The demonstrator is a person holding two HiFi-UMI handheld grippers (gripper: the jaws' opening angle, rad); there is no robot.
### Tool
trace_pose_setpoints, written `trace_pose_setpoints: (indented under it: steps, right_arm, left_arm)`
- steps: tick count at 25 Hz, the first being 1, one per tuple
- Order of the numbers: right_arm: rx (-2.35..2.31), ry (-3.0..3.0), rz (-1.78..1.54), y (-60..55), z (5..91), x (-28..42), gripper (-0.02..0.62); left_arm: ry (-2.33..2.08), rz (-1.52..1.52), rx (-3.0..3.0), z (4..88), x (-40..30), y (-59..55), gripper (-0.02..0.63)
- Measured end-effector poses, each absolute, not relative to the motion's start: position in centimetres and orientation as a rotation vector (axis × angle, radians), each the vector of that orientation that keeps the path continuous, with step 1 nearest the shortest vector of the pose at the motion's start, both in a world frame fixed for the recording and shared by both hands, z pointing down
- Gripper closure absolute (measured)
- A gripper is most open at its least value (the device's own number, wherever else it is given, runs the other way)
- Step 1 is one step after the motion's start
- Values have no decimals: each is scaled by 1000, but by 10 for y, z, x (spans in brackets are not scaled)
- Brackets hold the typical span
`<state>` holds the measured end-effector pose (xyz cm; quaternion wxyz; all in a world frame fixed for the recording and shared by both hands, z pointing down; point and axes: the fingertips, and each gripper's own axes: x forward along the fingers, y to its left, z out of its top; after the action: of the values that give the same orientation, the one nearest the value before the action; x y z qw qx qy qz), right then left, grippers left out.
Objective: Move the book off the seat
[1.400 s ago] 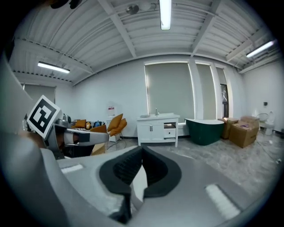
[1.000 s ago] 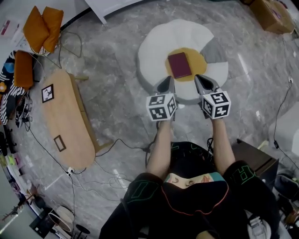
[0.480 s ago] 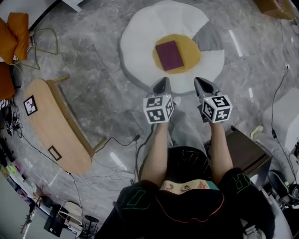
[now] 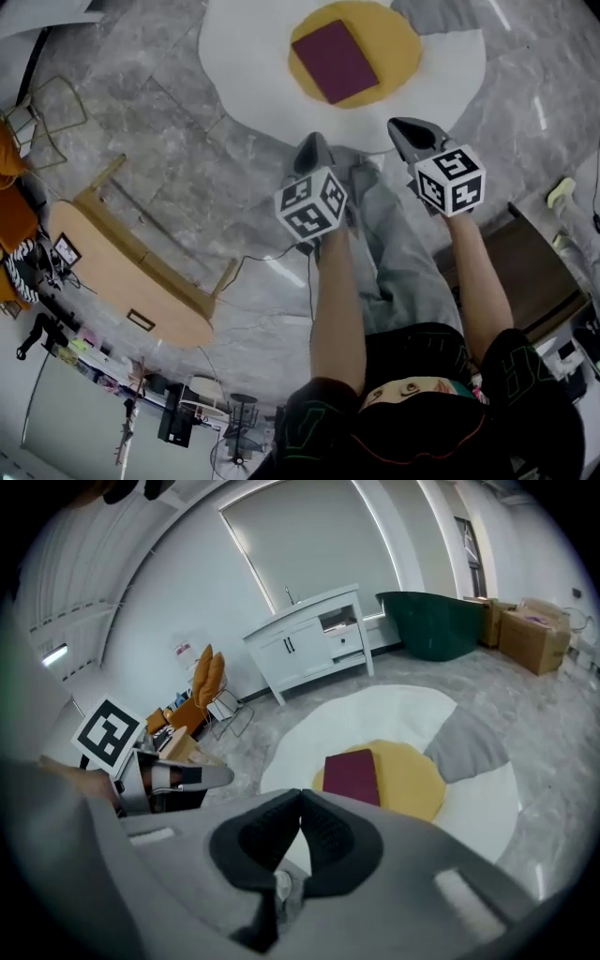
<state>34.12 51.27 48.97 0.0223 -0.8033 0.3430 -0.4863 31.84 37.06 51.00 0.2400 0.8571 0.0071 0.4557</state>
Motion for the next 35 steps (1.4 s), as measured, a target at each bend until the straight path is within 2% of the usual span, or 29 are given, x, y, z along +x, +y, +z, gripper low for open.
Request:
trace_pose_setpoints:
  steps: [6,16,17,20,21,24,31,35]
  right_arm:
    - [-2456,1098,-1532,531,570,367,592]
    - [-2490,994,-1584,550,672,395,592]
    - [-2505,994,-1580,553,680,403,592]
    - [-2536,995,-1560,560,699,424,588]
    - [-2537,998,-1557,562,704,427,548]
    - [-2517,1053,-1565,560,720,436,426]
    - [-2448,1227,-1622,540,760,440,373]
    - [-2413,1232,-1666,539,776,431,373]
  left_arm:
    - [93,1319,2357,592,344,399,594]
    - [99,1362,2345,683,367,407,590]
    - [88,1358,2344,691,372,408,572]
    - [45,1334,2323,713,384,412,386]
    - [34,1328,2315,718,385,414,361]
    - [39,1334,2313,735,389,421,323]
    - [2,1362,2263,764,390,413,304]
    - [80,1375,2222,775,385,424,304]
